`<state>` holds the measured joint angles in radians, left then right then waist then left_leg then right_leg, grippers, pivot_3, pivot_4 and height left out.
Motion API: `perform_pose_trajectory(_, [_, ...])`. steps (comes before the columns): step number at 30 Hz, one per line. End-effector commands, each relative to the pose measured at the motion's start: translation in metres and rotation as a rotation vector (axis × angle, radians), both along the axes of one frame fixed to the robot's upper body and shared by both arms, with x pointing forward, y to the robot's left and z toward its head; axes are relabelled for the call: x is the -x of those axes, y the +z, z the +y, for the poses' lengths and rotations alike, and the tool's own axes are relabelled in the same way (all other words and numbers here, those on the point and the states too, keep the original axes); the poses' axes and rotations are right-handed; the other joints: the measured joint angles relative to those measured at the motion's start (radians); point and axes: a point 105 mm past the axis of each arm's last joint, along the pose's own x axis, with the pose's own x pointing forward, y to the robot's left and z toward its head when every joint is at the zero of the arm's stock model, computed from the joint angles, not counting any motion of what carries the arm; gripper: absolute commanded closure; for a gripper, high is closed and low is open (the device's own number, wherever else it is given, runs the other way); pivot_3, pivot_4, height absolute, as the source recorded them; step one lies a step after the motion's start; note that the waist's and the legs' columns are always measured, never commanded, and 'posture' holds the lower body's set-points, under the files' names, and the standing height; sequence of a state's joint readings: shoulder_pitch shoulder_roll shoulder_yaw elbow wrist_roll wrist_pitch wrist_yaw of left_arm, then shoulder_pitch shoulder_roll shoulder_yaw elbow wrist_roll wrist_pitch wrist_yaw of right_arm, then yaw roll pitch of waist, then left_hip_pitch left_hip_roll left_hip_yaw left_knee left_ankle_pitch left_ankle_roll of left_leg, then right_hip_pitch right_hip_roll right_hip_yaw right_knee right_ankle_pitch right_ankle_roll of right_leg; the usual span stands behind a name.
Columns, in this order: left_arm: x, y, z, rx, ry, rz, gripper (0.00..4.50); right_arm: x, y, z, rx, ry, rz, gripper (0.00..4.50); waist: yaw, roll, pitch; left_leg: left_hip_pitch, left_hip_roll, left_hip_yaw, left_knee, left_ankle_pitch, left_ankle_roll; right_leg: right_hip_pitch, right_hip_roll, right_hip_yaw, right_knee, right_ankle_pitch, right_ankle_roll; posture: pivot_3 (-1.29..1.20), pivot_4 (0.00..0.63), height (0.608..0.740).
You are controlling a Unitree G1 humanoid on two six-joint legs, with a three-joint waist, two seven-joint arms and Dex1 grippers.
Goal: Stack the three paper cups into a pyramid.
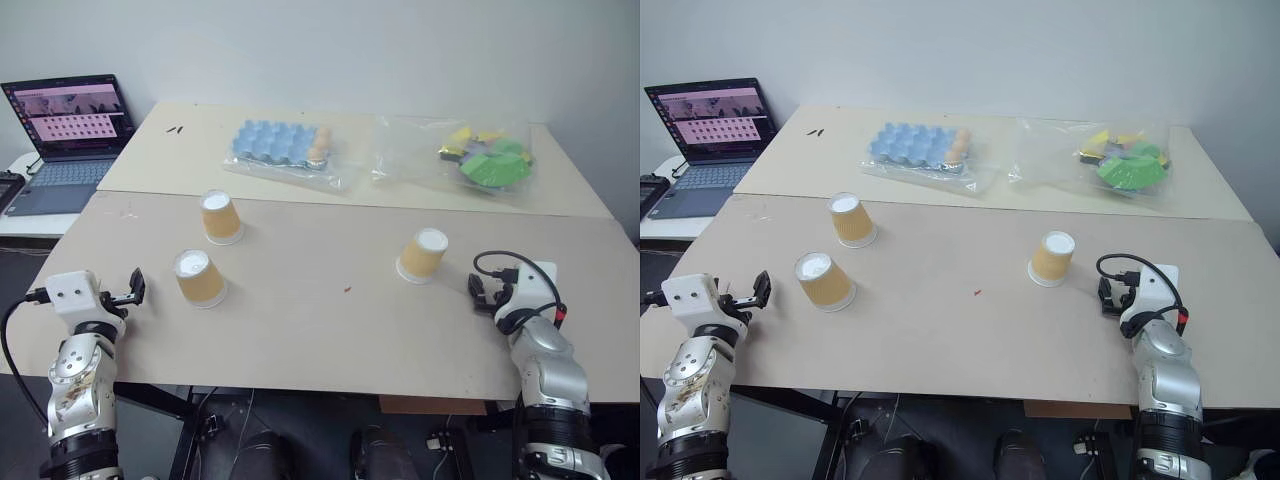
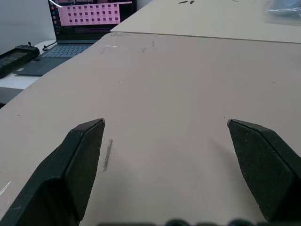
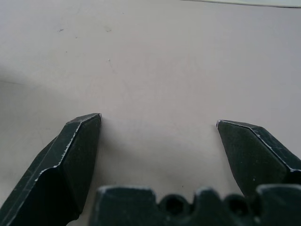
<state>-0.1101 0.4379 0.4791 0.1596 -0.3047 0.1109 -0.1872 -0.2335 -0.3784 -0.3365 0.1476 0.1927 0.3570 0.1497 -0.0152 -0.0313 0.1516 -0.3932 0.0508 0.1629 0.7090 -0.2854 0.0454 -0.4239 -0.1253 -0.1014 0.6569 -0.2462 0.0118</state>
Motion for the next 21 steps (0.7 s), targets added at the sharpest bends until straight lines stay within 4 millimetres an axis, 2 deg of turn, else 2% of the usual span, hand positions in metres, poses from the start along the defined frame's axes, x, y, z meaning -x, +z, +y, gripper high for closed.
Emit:
perform_pose_trajectory(1, [-0.006,0.016,-0.006,-0.028,-0.035,-0.043,0.06,-0.009,0.057,-0.011,-0.014,-0.046,-0.185,0.0,0.0,0.0,0.0,0.0,0.0,0.0,0.0,0.0,0.0,0.0,0.0,0.0,0.0,0.0,0.0,0.0,0.15,0.724])
perform_pose_trajectory(2, [-0.008,0.014,-0.009,-0.024,-0.053,-0.035,0.06,-0.015,0.095,-0.008,-0.021,-0.027,-0.306,0.0,0.0,0.002,0.001,0.0,0.0,0.0,0.0,0.0,0.0,0.0,0.0,0.0,0.0,0.0,0.0,0.0,0.15,0.724])
perform_pose_trajectory(3, [-0.009,0.014,-0.01,-0.023,-0.066,-0.03,0.06,-0.02,0.135,0.006,-0.047,0.034,-0.427,0.0,-0.006,0.006,0.004,-0.001,0.0,0.0,0.0,0.0,0.0,-0.001,0.0,0.0,0.0,0.0,0.0,0.0,0.15,0.724])
perform_pose_trajectory(4, [-0.009,0.013,-0.011,-0.023,-0.074,-0.026,0.06,-0.022,0.17,0.025,-0.082,0.129,-0.531,0.0,-0.011,0.01,0.006,-0.001,-0.001,0.002,0.0,0.0,0.001,-0.002,-0.002,0.002,0.001,0.001,0.0,0.0,0.15,0.724])
perform_pose_trajectory(5, [-0.009,0.013,-0.012,-0.024,-0.077,-0.024,0.06,-0.022,0.194,0.046,-0.107,0.23,-0.593,0.0,-0.02,0.015,0.009,-0.001,-0.001,0.004,0.0,0.0,0.001,-0.003,-0.002,0.003,0.001,0.003,0.0,0.0,0.15,0.724])
perform_pose_trajectory(7, [-0.008,0.014,-0.012,-0.026,-0.081,-0.024,0.06,-0.017,0.229,0.083,-0.165,0.421,-0.669,0.0,-0.025,0.015,0.009,-0.001,-0.001,0.004,0.0,0.001,0.001,-0.005,-0.002,0.004,0.005,0.003,0.0,0.0,0.15,0.724])
perform_pose_trajectory(9, [-0.008,0.014,-0.012,-0.027,-0.085,-0.024,0.06,-0.003,0.245,0.134,-0.156,0.701,-0.662,0.0,-0.023,0.009,0.006,-0.001,0.002,0.001,-0.002,0.002,-0.001,-0.005,0.003,0.002,0.005,0.001,-0.002,0.0,0.15,0.724])
perform_pose_trajectory(10, [-0.008,0.014,-0.013,-0.028,-0.088,-0.023,0.06,0.007,0.245,0.157,-0.14,0.846,-0.626,0.0,-0.023,0.006,0.004,0.001,0.002,0.0,-0.006,0.003,-0.003,-0.004,0.004,0.001,0.003,0.0,-0.002,0.0,0.15,0.724])
perform_pose_trajectory(13, [-0.006,0.015,-0.014,-0.029,-0.096,-0.022,0.06,0.039,0.228,0.205,-0.089,1.2,-0.498,0.0,-0.018,0.003,0.002,0.002,0.002,0.0,-0.013,0.003,-0.003,0.0,0.004,-0.002,-0.001,0.0,-0.003,0.0,0.15,0.724])
perform_pose_trajectory(15, [-0.005,0.015,-0.015,-0.032,-0.102,-0.02,0.06,0.053,0.209,0.22,-0.035,1.351,-0.393,0.0,-0.008,0.003,0.002,-0.001,-0.001,0.0,-0.012,0.002,0.0,-0.002,0.001,-0.003,-0.002,0.0,-0.002,0.0,0.15,0.724])
perform_pose_trajectory(17, [-0.002,0.018,-0.015,-0.066,-0.125,-0.008,0.06,0.067,0.171,0.232,0.129,1.507,-0.217,0.0,0.001,0.003,0.002,-0.004,-0.002,0.001,-0.008,0.0,0.004,-0.002,-0.002,-0.004,-0.004,0.001,-0.001,0.0,0.15,0.724])
perform_pose_trajectory(18, [-0.001,0.02,-0.015,-0.083,-0.134,-0.002,0.06,0.072,0.158,0.234,0.182,1.554,-0.159,0.0,0.003,0.002,0.002,-0.006,-0.002,0.001,-0.007,-0.001,0.006,-0.002,-0.003,-0.005,-0.01,0.003,0.001,0.0,0.15,0.724])
perform_pose_trajectory(21, [0.022,0.03,-0.01,-0.207,-0.317,0.089,0.06,0.07,0.131,0.24,0.256,1.604,-0.077,0.0,-0.004,-0.001,0.001,-0.007,-0.002,0.001,-0.004,-0.002,0.008,-0.001,-0.004,-0.006,-0.014,0.004,0.004,0.0,0.15,0.724])
